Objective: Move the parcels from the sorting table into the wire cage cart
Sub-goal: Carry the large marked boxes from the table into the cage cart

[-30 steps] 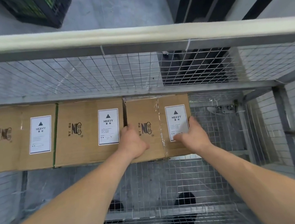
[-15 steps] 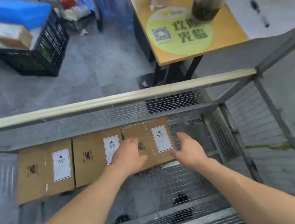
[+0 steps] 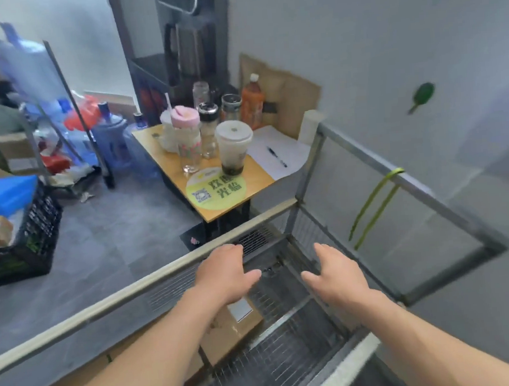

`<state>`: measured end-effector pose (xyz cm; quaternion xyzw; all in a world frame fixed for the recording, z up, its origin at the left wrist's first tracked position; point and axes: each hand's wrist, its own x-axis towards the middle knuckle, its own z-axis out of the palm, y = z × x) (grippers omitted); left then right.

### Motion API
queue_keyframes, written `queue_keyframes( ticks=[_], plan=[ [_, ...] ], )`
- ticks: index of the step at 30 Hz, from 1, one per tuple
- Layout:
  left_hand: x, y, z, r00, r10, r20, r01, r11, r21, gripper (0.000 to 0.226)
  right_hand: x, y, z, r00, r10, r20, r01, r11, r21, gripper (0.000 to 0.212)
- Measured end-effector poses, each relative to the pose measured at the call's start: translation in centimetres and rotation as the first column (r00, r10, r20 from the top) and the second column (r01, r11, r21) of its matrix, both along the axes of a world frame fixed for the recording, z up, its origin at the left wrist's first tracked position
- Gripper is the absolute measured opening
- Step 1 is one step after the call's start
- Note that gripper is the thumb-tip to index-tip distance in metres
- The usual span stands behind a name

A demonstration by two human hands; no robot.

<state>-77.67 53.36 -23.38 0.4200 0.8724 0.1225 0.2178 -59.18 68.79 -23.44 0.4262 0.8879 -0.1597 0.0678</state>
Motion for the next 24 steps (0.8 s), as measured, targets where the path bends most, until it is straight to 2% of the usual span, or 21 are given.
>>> queue_keyframes(
  ticks=[5,11,20,24],
  plan=[
    [4.2,2.8,7.0,0.989,-0.119,-0.088,0.127,0.987,0.095,0.054,5.5,0.8,6.8,0.999,-0.034,-0.042,0.039,0.993,0.115,0.071],
    [10.9,4.9,13.3,0.953,-0.232,-0.193,0.262,0.954,0.147,0.067,13.0,0.5,12.2,0.988,-0.136,-0.073,0.145,0.979,0.144,0.061],
    [22.7,5.2,18.8,0.885,-0.356,-0.302,0.426,0.880,0.210,0.068,25.1,-2.0,17.3,0.953,-0.282,-0.113,0.297,0.942,0.156,0.052],
    [27.0,4.6,20.1,0.867,-0.389,-0.311,0.466,0.854,0.231,0.073,29.4,-3.5,18.6,0.936,-0.321,-0.143,0.344,0.922,0.177,0.058]
  ],
)
